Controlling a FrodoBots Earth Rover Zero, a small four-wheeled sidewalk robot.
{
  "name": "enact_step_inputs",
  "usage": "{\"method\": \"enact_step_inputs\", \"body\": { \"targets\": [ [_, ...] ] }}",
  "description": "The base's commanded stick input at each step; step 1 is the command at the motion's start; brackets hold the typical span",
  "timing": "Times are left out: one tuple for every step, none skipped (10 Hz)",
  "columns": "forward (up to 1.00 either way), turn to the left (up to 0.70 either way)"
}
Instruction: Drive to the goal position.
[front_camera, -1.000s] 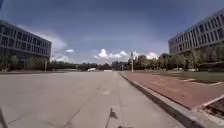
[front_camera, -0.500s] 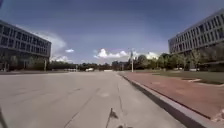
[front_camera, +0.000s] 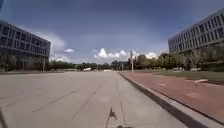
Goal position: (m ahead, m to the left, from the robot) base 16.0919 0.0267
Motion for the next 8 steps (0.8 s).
{"method": "enact_step_inputs", "body": {
  "targets": [
    [0.70,0.00],
    [0.70,0.00],
    [0.70,0.00],
    [0.70,0.00],
    [0.70,0.00],
    [0.70,0.00],
    [0.70,0.00],
    [0.70,0.00]
  ]
}}
